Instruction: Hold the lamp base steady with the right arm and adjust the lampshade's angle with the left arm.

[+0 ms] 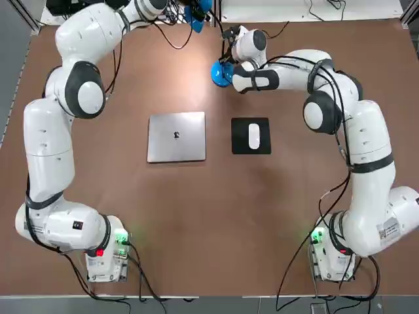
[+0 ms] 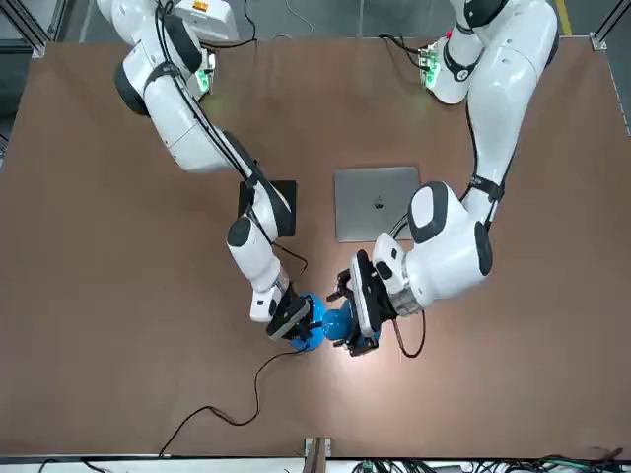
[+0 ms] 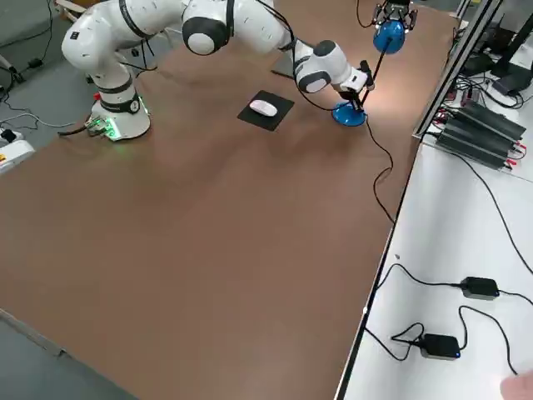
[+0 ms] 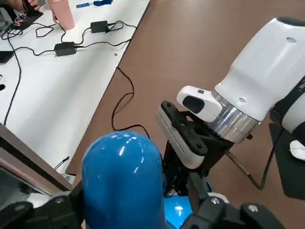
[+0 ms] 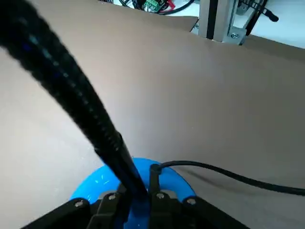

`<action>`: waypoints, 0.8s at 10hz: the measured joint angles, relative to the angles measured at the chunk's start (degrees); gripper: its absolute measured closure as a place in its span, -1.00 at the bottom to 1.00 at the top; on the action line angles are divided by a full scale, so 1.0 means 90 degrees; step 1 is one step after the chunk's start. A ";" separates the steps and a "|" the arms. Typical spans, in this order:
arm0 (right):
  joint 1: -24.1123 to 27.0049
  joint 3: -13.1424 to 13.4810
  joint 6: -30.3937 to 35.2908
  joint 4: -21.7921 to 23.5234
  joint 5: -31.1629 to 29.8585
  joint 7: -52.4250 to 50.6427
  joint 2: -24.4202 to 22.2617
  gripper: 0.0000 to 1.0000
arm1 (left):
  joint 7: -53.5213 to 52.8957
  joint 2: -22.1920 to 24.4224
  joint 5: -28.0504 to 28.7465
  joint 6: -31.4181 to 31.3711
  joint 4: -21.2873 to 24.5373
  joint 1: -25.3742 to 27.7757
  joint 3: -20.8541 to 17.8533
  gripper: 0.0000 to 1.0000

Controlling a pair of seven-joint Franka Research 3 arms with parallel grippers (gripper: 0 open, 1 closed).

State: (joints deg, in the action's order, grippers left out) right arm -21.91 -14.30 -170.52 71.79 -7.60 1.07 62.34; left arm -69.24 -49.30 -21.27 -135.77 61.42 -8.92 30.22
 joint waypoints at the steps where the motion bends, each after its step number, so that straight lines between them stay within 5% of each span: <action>1: 0.0000 0.0000 -0.0003 0.0000 -0.0004 0.0000 0.0001 0.59 | -0.0001 0.0014 0.0000 0.0004 -0.0022 0.0001 0.0001 -0.67; 5: -0.0001 0.0001 -0.0009 0.0000 -0.0017 0.0000 0.0003 0.59 | 0.0184 0.0051 -0.0010 0.0094 -0.0034 0.0051 0.0001 -0.34; 8: -0.0001 0.0003 -0.0017 0.0000 -0.0036 0.0000 0.0005 0.59 | 0.0193 0.0047 -0.0016 0.0130 -0.0025 0.0071 0.0001 -0.32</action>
State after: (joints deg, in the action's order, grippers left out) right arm -21.92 -14.28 -170.68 71.79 -7.92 1.06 62.39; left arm -67.51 -48.88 -21.41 -134.61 61.19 -8.28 30.23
